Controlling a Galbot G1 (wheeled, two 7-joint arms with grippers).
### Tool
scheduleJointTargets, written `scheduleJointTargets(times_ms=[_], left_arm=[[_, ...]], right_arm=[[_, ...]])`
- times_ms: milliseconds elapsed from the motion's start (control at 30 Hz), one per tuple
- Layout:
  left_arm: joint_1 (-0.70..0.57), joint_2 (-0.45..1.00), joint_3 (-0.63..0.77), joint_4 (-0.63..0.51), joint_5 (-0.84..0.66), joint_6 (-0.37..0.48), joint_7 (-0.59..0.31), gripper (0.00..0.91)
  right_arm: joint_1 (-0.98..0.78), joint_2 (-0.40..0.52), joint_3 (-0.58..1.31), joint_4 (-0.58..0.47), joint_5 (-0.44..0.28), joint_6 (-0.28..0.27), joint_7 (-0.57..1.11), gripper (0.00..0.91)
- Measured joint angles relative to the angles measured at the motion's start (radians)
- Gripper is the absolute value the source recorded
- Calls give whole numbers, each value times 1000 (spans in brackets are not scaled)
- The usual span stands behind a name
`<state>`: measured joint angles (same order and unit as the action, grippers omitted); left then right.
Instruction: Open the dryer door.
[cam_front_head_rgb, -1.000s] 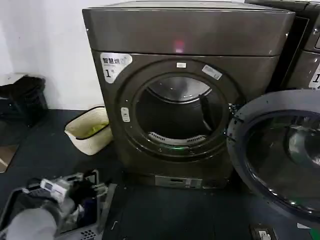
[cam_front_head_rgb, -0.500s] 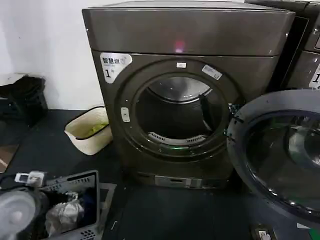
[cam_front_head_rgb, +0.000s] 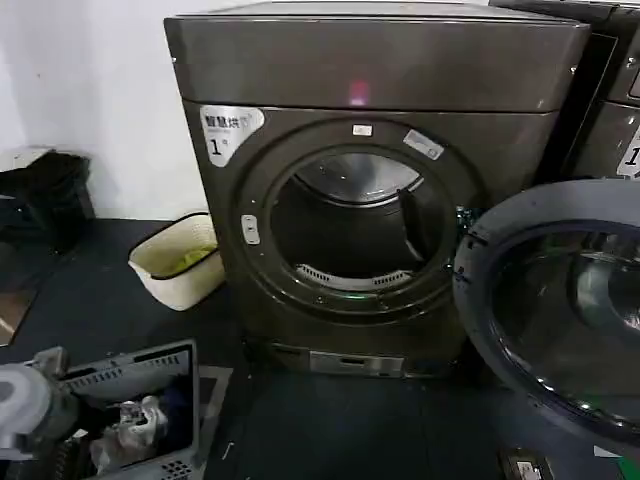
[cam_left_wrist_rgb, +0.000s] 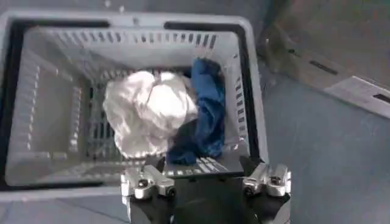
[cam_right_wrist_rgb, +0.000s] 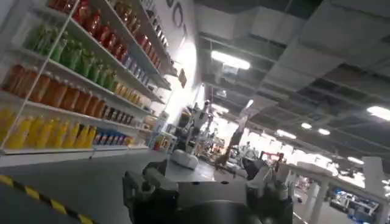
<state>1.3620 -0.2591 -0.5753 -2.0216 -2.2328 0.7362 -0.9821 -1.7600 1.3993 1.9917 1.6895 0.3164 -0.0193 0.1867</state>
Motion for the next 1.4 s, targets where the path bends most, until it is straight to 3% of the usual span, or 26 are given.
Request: scheduleJointTargets(times_ms=[167,1400], left_arm=[[6,0,-11,37,-55,0,-10,907],[-9,6,-15,91,-59,0,-8,907]], right_arm=[[-1,0,11,-12,-6,5,-6,907],[3,-5,19,-83,-40,38,4,907]])
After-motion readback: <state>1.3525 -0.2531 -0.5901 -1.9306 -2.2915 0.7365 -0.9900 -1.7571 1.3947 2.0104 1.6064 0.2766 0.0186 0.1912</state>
